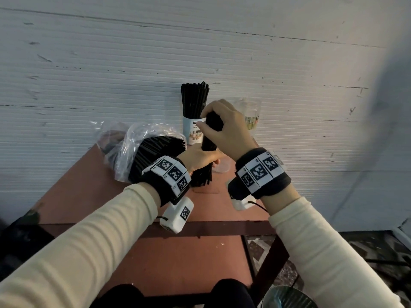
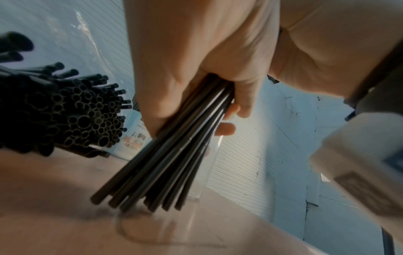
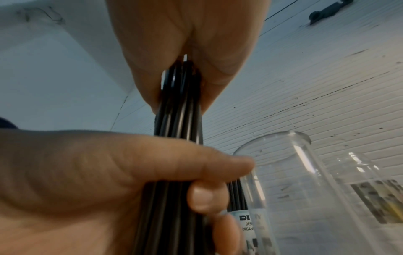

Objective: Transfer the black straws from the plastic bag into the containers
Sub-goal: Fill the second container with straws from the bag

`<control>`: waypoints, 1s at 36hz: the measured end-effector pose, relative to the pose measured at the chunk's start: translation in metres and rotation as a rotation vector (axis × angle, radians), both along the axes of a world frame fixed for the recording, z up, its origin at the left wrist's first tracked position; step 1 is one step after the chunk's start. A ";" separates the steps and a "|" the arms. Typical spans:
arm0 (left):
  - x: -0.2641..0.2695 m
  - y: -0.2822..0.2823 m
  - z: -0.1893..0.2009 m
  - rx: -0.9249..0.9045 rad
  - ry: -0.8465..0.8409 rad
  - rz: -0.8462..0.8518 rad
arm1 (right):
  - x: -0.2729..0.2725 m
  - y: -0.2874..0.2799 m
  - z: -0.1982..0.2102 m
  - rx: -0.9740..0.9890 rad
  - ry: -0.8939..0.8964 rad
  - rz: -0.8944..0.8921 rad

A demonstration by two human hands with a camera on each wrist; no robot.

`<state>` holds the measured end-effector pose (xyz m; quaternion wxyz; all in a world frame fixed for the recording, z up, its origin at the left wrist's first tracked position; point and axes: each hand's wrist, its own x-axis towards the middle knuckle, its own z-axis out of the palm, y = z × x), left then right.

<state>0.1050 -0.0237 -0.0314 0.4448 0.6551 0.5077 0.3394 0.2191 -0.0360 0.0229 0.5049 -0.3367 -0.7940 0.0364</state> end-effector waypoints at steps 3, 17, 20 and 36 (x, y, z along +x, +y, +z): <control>-0.002 0.002 -0.003 -0.018 0.014 -0.003 | 0.001 0.000 -0.002 -0.017 -0.003 -0.007; -0.012 -0.006 0.008 0.134 0.012 -0.027 | 0.024 -0.012 0.011 -0.133 -0.041 -0.084; -0.013 -0.020 0.027 0.153 0.073 -0.258 | 0.029 -0.024 0.019 -0.340 -0.148 0.032; 0.021 0.015 0.048 0.542 -0.014 0.120 | 0.050 0.005 0.068 -0.208 0.418 -0.027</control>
